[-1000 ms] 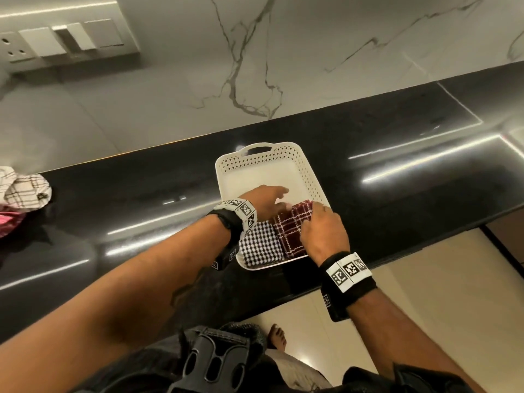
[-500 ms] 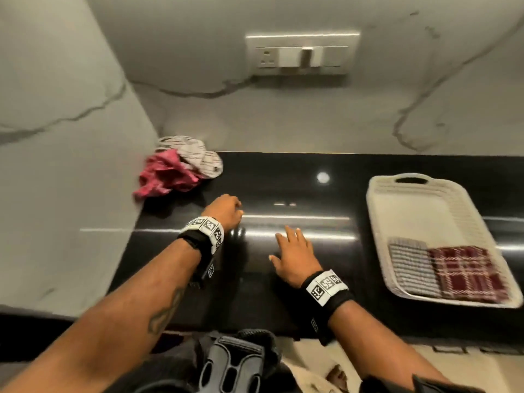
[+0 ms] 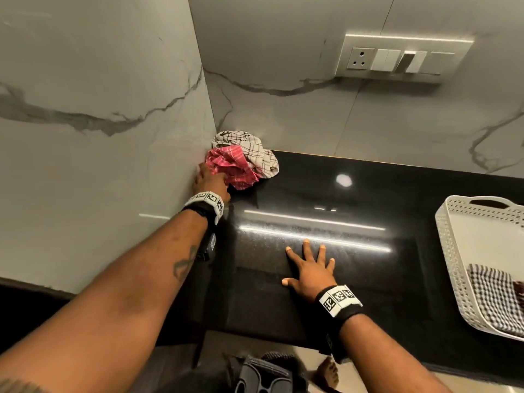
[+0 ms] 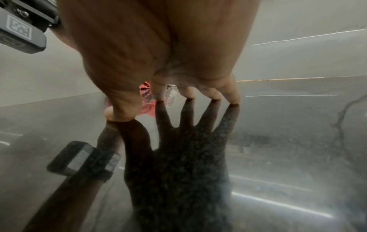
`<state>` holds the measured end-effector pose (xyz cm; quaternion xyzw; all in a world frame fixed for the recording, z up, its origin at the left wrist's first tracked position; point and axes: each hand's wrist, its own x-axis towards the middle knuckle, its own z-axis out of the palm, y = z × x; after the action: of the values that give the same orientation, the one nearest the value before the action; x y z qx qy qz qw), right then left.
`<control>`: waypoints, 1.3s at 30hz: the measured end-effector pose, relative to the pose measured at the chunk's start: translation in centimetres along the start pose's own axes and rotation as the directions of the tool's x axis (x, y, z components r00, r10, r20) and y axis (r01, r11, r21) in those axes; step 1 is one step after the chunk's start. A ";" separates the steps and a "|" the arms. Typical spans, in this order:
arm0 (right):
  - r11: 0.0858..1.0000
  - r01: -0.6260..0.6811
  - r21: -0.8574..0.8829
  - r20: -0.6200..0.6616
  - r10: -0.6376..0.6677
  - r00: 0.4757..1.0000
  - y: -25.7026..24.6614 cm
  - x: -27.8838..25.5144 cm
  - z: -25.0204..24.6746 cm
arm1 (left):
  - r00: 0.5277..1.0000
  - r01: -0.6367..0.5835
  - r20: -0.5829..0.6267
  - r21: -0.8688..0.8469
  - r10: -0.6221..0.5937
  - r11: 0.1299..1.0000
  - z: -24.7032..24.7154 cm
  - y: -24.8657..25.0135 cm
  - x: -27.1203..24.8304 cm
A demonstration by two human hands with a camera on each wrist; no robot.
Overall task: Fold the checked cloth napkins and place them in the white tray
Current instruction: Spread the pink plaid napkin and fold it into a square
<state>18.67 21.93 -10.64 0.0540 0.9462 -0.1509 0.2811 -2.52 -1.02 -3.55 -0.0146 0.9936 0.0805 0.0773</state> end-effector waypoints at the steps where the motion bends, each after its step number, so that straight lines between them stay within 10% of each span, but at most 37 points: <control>1: 1.000 -0.003 0.013 -0.005 0.003 1.000 0.0 -0.1 0.0 | 0.998 0.039 0.044 -0.016 -0.038 0.999 0.1 -0.1 0.5; 8: 1.000 -0.006 0.023 -0.021 0.006 1.000 0.4 0.0 0.5 | 0.995 -0.073 -0.088 -0.283 0.050 0.956 -0.9 0.1 -0.8; 12: 0.999 0.006 0.049 -0.035 -0.005 0.999 0.2 -0.1 0.5 | 0.973 -0.230 -0.111 -0.571 0.204 0.788 -0.2 0.3 -5.6; 16: 0.998 0.011 0.063 -0.056 -0.008 0.998 0.3 -0.2 0.6 | 0.893 -0.366 -0.068 -0.687 0.445 0.628 2.4 0.6 -10.8; 21: 0.988 0.046 0.147 -0.039 -0.041 0.998 0.5 -0.4 -0.7 | 0.785 -0.418 0.086 -0.657 0.613 0.627 5.0 1.5 -13.9; 25: 0.784 0.177 0.595 -0.236 -0.040 0.971 1.3 -1.7 -2.7 | 0.775 -0.416 0.079 -0.684 0.628 0.599 5.5 1.7 -14.1; 39: 0.742 0.289 0.605 -0.538 0.113 0.835 2.8 -5.6 -4.4 | 0.807 -0.484 -0.064 -0.641 0.587 0.595 3.8 -0.1 -13.8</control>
<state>21.62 25.91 -4.83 0.1439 0.8699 -0.4698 -0.0442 11.70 -0.26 -5.15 0.2666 0.8556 0.4281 0.1162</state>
